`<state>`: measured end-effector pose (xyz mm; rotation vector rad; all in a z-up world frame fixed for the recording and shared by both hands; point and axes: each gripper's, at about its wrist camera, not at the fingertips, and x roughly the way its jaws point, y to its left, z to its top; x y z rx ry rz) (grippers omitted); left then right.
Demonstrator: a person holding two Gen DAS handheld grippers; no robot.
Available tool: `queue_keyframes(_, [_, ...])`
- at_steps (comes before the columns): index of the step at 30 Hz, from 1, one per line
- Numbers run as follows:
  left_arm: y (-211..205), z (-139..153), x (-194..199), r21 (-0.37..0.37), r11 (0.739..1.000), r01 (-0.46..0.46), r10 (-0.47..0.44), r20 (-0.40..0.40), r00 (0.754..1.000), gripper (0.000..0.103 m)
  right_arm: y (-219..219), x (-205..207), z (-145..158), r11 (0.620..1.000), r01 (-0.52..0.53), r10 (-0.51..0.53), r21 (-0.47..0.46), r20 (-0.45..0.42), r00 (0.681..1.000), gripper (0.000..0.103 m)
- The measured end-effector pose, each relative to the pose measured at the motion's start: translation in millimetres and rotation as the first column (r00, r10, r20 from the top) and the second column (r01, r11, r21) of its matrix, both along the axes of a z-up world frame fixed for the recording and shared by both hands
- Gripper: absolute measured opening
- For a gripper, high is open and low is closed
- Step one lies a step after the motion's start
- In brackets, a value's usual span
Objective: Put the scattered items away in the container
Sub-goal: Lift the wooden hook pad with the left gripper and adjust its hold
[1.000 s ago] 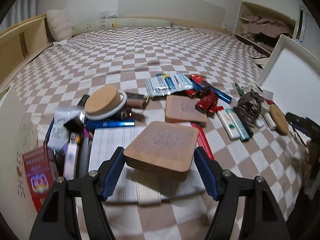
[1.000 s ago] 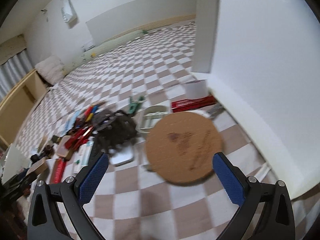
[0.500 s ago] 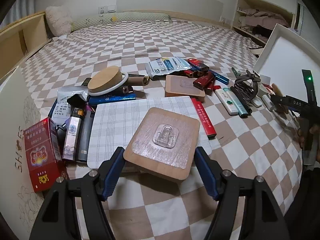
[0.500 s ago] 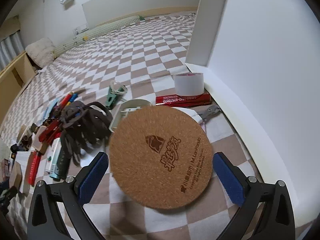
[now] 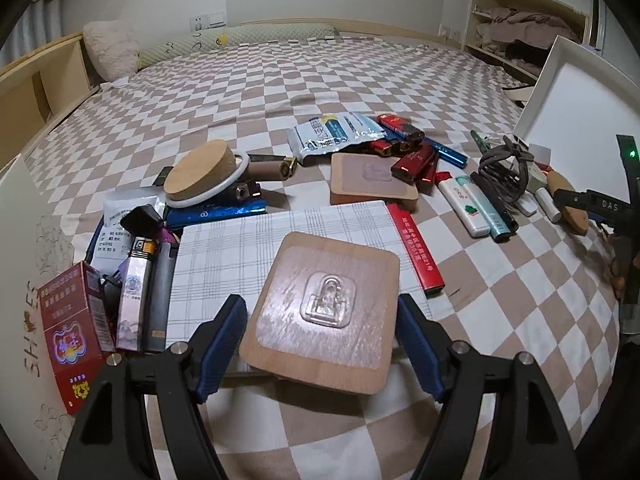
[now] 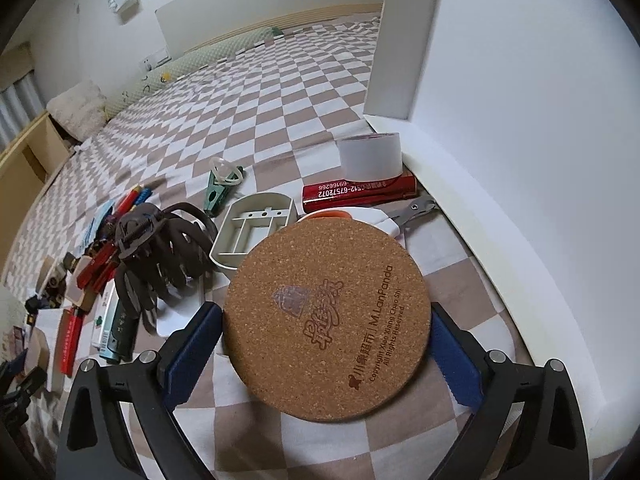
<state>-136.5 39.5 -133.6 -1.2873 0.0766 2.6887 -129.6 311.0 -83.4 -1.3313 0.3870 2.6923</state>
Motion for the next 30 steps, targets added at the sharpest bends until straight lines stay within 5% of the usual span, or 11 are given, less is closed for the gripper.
queue_keyframes(6, [2.2,-1.4,-0.7,-0.004,1.000,0.001,-0.001,-0.011,1.000,0.071,-14.6,7.1,3.7,0.998,-0.024,0.024,0.055,-0.005,1.000,0.099])
queue_keyframes(30, [-8.3,9.0,52.7,0.066,0.998,-0.010,0.012,-0.026,1.000,0.070,-116.0,60.1,8.5,0.966,-0.241,0.241,-0.091,-0.008,0.971,0.099])
